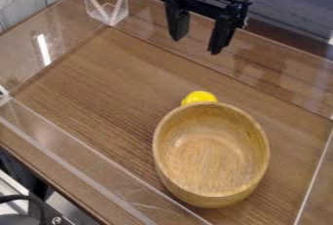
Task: Put the lemon in the brown bowl
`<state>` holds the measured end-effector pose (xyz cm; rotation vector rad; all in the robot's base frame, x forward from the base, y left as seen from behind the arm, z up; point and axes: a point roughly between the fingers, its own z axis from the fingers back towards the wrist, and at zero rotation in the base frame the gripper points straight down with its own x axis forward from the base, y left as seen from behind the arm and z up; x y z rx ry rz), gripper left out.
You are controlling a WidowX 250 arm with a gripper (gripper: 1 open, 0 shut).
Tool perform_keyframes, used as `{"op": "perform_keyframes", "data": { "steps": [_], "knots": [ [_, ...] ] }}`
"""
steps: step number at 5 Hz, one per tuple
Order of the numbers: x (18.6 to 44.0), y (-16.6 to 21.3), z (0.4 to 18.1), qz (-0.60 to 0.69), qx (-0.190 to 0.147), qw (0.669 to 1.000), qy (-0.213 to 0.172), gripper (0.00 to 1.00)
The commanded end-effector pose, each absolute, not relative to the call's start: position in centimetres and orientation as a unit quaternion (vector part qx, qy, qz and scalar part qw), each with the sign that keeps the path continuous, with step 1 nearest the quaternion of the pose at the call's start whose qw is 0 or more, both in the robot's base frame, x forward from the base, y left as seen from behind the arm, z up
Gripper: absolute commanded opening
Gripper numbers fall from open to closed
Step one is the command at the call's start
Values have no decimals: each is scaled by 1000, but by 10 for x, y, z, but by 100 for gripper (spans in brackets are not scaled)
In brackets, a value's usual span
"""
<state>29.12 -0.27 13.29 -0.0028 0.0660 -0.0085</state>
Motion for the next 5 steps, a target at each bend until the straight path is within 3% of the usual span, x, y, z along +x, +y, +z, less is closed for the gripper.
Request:
{"op": "perform_keyframes", "data": {
  "steps": [1, 5],
  "knots": [
    [291, -3, 125, -10, -3, 999, 34, 100],
    [290, -8, 97, -57, -12, 998, 5, 100]
  ]
}}
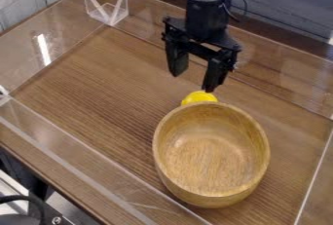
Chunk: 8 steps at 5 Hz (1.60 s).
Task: Put the lemon in the brown bowl
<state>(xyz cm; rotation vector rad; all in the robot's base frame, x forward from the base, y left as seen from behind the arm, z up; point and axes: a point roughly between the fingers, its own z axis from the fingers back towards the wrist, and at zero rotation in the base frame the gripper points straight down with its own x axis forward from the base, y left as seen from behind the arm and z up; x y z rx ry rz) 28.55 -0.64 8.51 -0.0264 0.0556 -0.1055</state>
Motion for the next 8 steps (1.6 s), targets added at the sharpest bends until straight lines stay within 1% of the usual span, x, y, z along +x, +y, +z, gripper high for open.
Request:
{"op": "perform_keyframes", "data": {
  "steps": [1, 5, 8],
  "knots": [
    [291, -8, 92, -64, -14, 998, 3, 100],
    [295, -7, 72, -89, -19, 996, -4, 100],
    [291, -12, 64, -94, -30, 995, -7, 100]
  ]
}}
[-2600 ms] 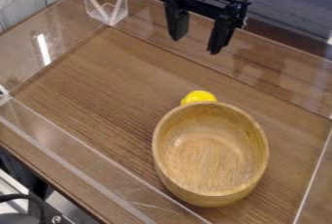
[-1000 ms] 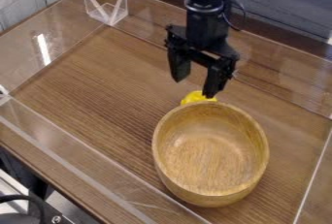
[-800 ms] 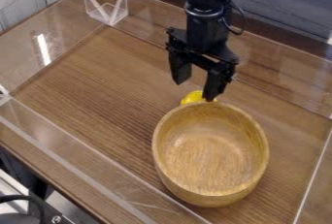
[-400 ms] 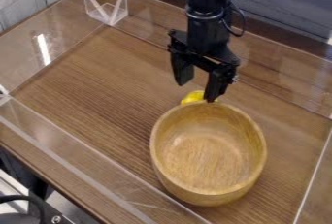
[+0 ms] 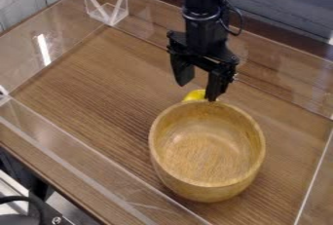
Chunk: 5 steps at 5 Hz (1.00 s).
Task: Put the lemon in the brown bowl
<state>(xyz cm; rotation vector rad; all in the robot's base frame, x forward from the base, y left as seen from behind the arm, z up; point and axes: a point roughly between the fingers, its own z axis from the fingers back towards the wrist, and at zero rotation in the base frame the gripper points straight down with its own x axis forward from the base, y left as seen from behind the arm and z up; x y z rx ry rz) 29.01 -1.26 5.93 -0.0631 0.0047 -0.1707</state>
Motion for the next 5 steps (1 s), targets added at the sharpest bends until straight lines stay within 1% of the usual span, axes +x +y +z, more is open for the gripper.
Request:
{"op": "perform_keyframes", "data": {
  "steps": [1, 3, 5],
  "knots": [
    [288, -14, 62, -94, -33, 995, -6, 100],
    [285, -20, 55, -99, -37, 994, -7, 100],
    [293, -22, 51, -108, -36, 993, -11, 100]
  ]
}}
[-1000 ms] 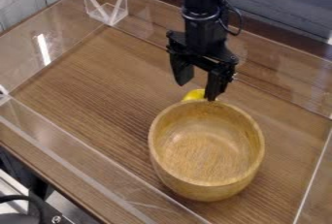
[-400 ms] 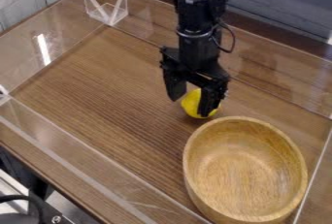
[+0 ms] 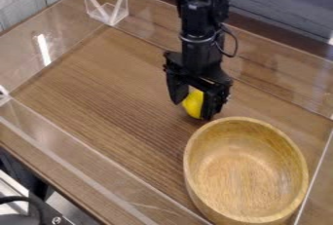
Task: Put the lemon in the brown bowl
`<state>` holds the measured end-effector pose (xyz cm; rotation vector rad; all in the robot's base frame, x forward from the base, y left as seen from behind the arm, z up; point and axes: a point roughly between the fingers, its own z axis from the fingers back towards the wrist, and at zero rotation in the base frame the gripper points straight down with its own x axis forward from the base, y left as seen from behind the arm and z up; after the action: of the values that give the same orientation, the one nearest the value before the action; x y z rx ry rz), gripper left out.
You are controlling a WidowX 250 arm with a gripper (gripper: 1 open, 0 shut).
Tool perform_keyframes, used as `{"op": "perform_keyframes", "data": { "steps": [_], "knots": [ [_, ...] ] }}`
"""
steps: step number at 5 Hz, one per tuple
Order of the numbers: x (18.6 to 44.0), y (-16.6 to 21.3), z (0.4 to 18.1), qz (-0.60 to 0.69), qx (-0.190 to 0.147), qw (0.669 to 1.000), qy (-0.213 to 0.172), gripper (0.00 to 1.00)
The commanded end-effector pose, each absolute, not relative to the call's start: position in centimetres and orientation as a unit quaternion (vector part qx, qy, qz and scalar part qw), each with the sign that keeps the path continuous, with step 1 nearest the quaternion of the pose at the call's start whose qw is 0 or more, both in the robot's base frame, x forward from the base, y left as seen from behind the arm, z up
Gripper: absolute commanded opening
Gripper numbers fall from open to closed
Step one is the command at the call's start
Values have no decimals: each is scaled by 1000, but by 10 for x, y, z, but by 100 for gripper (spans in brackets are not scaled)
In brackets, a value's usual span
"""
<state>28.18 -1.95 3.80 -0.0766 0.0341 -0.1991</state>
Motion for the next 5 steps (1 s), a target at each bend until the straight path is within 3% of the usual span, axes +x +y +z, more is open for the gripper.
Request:
{"op": "perform_keyframes", "data": {
  "steps": [1, 2, 3, 5],
  "knots": [
    [296, -22, 50, -112, -36, 993, -14, 100],
    [300, -21, 50, -116, -36, 993, -18, 100],
    [300, -22, 47, -117, -37, 992, -20, 0],
    [298, -23, 47, -119, -37, 992, -24, 0]
  ]
}}
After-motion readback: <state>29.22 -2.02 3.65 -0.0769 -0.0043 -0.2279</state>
